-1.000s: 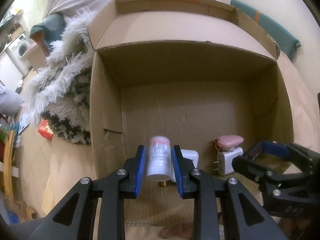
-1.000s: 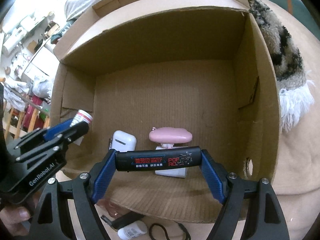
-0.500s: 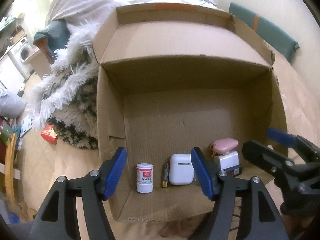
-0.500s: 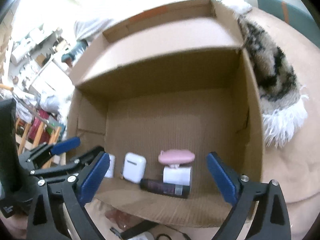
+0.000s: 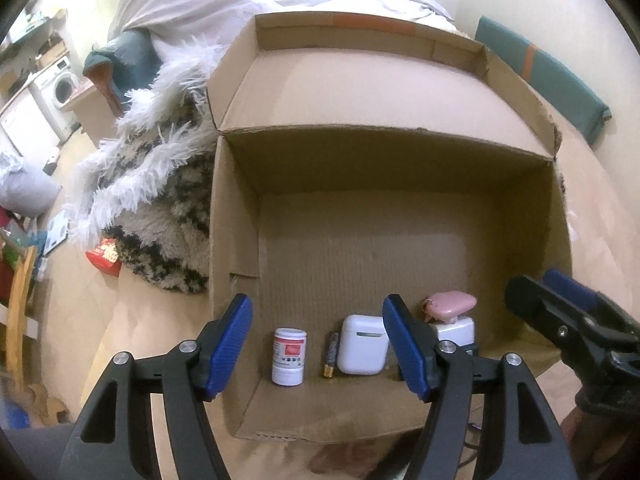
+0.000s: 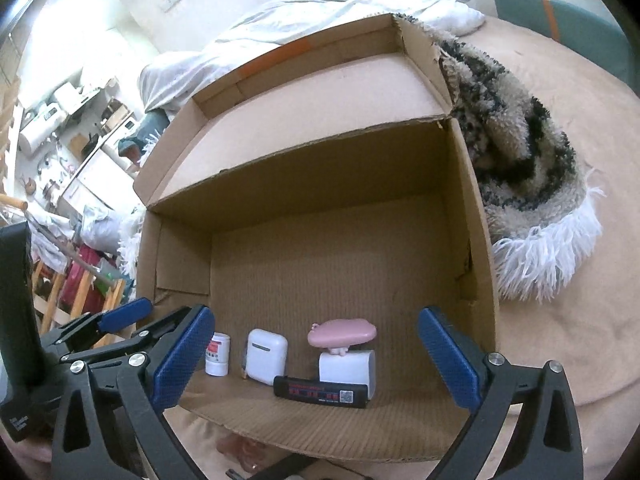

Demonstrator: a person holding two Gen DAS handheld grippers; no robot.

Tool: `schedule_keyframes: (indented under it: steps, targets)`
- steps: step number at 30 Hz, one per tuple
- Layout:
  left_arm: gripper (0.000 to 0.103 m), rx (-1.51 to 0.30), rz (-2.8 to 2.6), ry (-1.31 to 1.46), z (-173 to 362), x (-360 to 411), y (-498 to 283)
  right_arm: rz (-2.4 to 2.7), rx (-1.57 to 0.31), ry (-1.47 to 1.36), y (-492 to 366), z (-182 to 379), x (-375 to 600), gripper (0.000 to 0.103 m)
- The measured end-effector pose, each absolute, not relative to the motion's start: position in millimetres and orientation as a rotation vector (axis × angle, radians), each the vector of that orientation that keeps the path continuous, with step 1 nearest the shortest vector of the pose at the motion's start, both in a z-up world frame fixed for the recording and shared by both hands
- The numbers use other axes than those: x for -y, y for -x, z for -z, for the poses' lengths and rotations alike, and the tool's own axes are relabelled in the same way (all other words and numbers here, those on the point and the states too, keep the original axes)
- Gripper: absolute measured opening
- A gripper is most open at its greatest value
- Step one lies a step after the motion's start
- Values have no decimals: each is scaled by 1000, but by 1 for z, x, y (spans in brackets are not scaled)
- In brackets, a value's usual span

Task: Organize rigid objects
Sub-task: 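Raise both grippers out of the box toward the remaining items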

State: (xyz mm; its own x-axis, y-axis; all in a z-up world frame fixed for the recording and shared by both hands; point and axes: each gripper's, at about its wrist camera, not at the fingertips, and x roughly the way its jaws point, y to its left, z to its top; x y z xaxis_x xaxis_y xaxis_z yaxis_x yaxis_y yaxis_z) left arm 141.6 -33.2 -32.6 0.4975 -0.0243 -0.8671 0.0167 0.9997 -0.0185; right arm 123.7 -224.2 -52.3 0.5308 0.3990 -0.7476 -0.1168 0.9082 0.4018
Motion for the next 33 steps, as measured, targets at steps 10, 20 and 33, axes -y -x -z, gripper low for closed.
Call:
schedule_keyframes:
  steps: [10, 20, 33]
  targets:
    - [65, -1077, 110, 47, 26, 37, -133, -290, -947, -360, -118, 40, 237, 103]
    - [65, -967, 50, 127, -3, 1, -103, -275, -948, -411, -94, 33, 254, 103]
    - [65, -1110, 13, 68, 20, -12, -56, -257, -983, -391, -51, 37, 252, 103]
